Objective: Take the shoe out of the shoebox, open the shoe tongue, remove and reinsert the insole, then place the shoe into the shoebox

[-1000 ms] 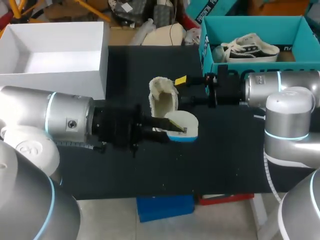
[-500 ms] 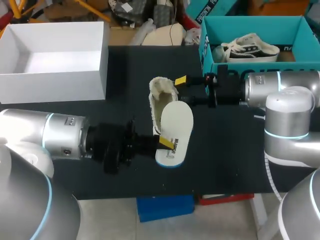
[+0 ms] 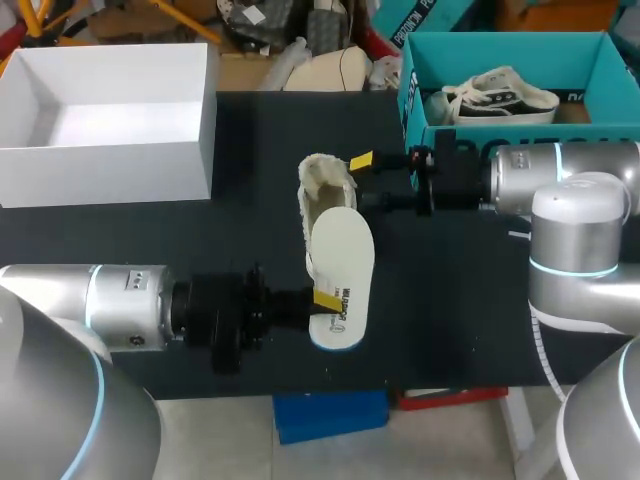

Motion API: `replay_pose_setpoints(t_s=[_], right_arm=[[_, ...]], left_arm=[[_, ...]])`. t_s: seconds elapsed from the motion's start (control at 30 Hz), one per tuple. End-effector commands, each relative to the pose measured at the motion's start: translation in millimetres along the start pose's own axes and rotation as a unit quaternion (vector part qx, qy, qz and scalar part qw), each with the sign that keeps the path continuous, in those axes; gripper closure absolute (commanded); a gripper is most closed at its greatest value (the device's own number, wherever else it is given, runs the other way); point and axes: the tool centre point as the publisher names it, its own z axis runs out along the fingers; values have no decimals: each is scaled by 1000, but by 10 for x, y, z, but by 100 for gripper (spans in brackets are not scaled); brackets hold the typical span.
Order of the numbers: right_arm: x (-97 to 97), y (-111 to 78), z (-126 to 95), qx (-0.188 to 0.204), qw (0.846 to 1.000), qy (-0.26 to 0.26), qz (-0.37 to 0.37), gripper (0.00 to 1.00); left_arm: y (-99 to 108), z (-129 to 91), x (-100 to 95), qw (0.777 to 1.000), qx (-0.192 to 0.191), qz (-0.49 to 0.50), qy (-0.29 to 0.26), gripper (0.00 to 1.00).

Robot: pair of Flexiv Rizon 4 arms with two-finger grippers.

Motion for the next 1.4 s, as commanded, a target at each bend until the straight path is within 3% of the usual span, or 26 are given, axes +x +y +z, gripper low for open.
replay_pose_setpoints(t_s=[0.03,0.23,0.53,1.0,1.4], right_arm=[[-1,-5,18,-2,1000,-1,0,0],[-1,-5,18,-2,1000,-1,0,0],[-1,-5,18,-2,1000,-1,0,0],[-1,-5,18,-2,1000,-1,0,0],[-1,-5,18,-2,1000,-1,0,0]], left_arm=[[-28,-5,-5,1000,-3,1,1,100],[-112,27,185,998,-15,57,-12,100],[-21,51,541,994,-27,95,-39,100],[554,13,681,992,-47,114,-26,100],[1168,-39,560,991,-53,124,-12,100]])
